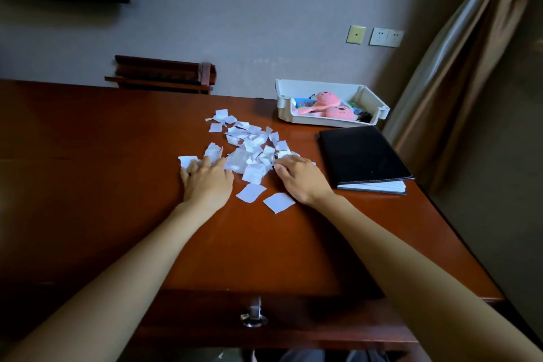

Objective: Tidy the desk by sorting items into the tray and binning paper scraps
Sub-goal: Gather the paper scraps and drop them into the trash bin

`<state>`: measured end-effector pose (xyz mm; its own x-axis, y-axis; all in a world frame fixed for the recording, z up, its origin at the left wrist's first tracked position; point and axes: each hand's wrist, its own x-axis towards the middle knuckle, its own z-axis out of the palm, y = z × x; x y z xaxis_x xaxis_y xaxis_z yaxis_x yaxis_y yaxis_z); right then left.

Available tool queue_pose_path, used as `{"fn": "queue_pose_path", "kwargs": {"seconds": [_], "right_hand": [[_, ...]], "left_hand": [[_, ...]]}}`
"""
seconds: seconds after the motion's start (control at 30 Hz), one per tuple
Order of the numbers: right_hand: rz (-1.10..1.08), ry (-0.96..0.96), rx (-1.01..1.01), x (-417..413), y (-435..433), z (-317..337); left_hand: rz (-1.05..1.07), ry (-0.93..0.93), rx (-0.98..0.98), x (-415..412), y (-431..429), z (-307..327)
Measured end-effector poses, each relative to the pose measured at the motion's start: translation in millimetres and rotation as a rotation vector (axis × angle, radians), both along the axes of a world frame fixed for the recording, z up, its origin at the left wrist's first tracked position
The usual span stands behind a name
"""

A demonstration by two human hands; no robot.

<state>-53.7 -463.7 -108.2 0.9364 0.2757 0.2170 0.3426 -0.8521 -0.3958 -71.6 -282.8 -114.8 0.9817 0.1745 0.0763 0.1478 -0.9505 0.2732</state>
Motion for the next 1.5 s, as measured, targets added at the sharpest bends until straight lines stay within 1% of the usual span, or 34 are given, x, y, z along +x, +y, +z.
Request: {"fn": "queue_pose_path", "kwargs": {"seconds": [0.13,0.23,0.3,0.33,0.37,0.43,0.47,0.53,0.6,0.67,0.77,0.87,0.97,1.03,1.1,1.2,1.3,1.5], "right_hand": [[-0.007,-0.025,0.052,-25,-8,0],[-0.061,-0.111,0.122,-37,-15,-4],[-0.053,-0.084,0.111,-40,-17,-5],[-0.047,-0.041,0.076,-39,-16,-7],[-0.047,0.007,0.026,-37,-16,-7],[-0.056,0.107,-0.091,-33,-14,-6],[-0.058,0.139,-0.149,-31,-13,-6],[-0.065,0.132,-0.245,-28,-11,-3],[-0.086,0.068,-0.304,-25,-9,-2],[-0.095,0.000,-0.300,-24,-7,-1],[-0.043,-0.072,-0.226,-26,-6,-1],[-0.041,-0.120,-0.206,-27,-6,0],[-0.061,-0.133,-0.171,-26,-7,1],[-0.090,-0.122,-0.076,-24,-10,2],[-0.146,-0.091,0.092,-21,-13,5],[-0.226,-0.064,0.332,-19,-19,10],[-0.264,-0.083,0.388,-17,-23,22],[-0.347,-0.173,0.487,-19,-39,41]], "left_hand": [[-0.068,-0.037,0.024,-28,-10,1],[-0.078,-0.169,0.045,-46,-17,4],[-0.049,-0.238,0.015,-54,-19,6],[-0.039,-0.210,-0.015,-55,-19,6],[-0.038,-0.139,-0.029,-55,-20,7],[-0.060,0.044,0.008,-51,-20,4],[-0.071,0.095,0.040,-48,-20,1],[-0.074,0.085,0.083,-42,-18,-3],[-0.054,-0.009,0.122,-36,-17,-3],[-0.050,-0.091,0.159,-33,-20,-1],[-0.057,-0.141,0.145,-28,-28,2],[-0.050,-0.173,0.036,-26,-30,1],[0.000,-0.239,-0.093,-25,-25,2],[0.036,-0.300,-0.204,-25,-21,4],[0.053,-0.360,-0.304,-24,-18,7],[0.059,-0.442,-0.402,-24,-19,16],[0.063,-0.502,-0.495,-24,-27,35],[-0.009,-0.552,-0.596,-26,-56,64]]}}
